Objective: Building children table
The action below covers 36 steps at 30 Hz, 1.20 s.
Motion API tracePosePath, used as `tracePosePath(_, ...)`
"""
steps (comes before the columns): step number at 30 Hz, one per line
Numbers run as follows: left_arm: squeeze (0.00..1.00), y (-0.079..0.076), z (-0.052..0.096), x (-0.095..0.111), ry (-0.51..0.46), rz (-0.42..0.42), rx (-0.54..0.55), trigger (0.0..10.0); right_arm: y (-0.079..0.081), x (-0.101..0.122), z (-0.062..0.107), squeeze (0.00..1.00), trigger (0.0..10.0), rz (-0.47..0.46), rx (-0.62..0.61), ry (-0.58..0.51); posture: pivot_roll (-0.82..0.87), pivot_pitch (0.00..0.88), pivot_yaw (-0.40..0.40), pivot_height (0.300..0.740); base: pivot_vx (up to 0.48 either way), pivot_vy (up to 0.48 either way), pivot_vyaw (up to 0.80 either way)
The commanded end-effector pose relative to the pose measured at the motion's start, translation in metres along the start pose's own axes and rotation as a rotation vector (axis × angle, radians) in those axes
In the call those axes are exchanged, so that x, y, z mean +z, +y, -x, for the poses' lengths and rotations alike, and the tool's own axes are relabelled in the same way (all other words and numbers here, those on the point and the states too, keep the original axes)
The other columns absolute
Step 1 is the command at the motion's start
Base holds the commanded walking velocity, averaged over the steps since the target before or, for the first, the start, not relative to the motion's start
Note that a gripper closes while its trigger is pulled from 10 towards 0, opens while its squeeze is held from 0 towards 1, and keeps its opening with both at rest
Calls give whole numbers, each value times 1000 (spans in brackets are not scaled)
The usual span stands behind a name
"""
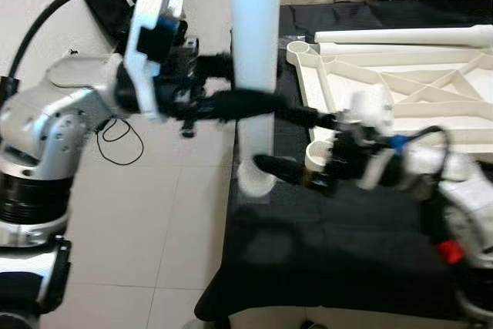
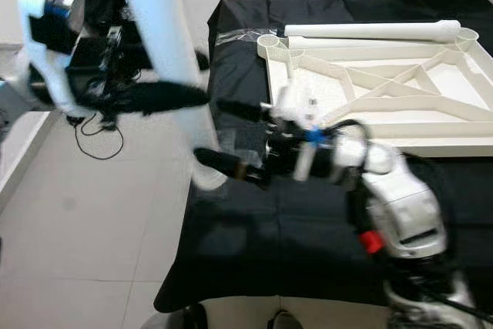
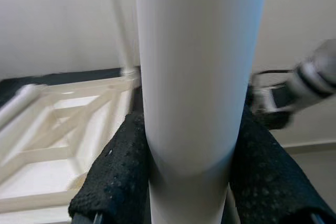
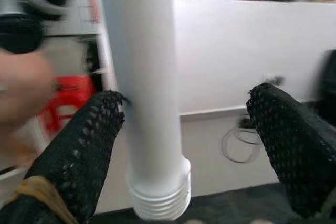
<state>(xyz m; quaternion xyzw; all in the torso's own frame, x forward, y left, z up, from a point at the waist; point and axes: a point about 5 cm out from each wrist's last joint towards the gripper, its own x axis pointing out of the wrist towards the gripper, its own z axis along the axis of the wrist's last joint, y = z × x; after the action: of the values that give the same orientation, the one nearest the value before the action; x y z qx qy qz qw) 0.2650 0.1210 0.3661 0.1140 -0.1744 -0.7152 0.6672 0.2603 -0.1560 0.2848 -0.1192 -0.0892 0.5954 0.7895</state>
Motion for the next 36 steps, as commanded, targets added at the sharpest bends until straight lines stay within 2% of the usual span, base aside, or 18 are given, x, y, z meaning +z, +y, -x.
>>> tracePosePath(1,0,-5,1,1,-8,31,-62,0,6,0,1,1000,10000,-36,97,-6,8,156,39,740,0,0,0)
tracePosePath(2,0,-8,0,0,-22,56,-105,0,9,0,-1,86,10000,-65,166,-13,3,154,40,740,0,0,0)
tracePosePath(3,0,-8,0,0,-22,56,-105,0,9,0,-1,86,10000,-65,166,-13,3,154,40,740,0,0,0)
tracePosePath(4,0,-10,-1,-2,-28,68,-134,0,11,0,-5,0,10000,-80,209,-19,1,154,42,740,0,0,0)
tracePosePath(8,0,-11,-4,-7,-23,59,-157,0,15,-2,-18,0,10000,-112,270,-40,-1,155,43,740,0,0,0)
tracePosePath(11,0,-10,-8,-15,-10,39,-162,0,24,-4,-33,0,10000,-151,368,-65,-3,158,42,740,0,0,0)
tracePosePath(18,0,-11,-17,-25,-1,25,-196,0,26,-7,-49,0,10000,-171,390,-79,-11,162,36,740,0,0,0)
tracePosePath(24,0,-14,-28,-27,-43,52,-271,0,28,-8,-62,0,10000,-174,410,-115,-21,163,43,740,0,0,0)
tracePosePath(25,0,-13,-29,-27,-45,49,-279,0,27,-8,-64,0,8392,-169,412,-119,-21,165,42,740,0,0,0)
tracePosePath(26,0,-13,-29,-27,-45,49,-279,0,27,-8,-64,0,8392,-169,412,-119,-21,165,42,740,0,0,0)
tracePosePath(28,0,-13,-30,-26,-44,39,-288,0,27,-10,-65,0,3569,-157,421,-105,-19,167,41,740,0,0,0)
tracePosePath(29,0,-13,-30,-26,-44,39,-288,0,27,-10,-65,0,3569,-157,421,-105,-19,167,41,740,0,0,0)
tracePosePath(31,0,-12,-29,-24,-39,26,-297,0,29,-12,-65,0,0,-158,446,-84,-15,167,36,740,0,0,0)
tracePosePath(36,0,-11,-27,-22,-22,5,-302,0,33,-21,-63,0,0,-158,463,-25,-14,168,35,740,0,0,0)
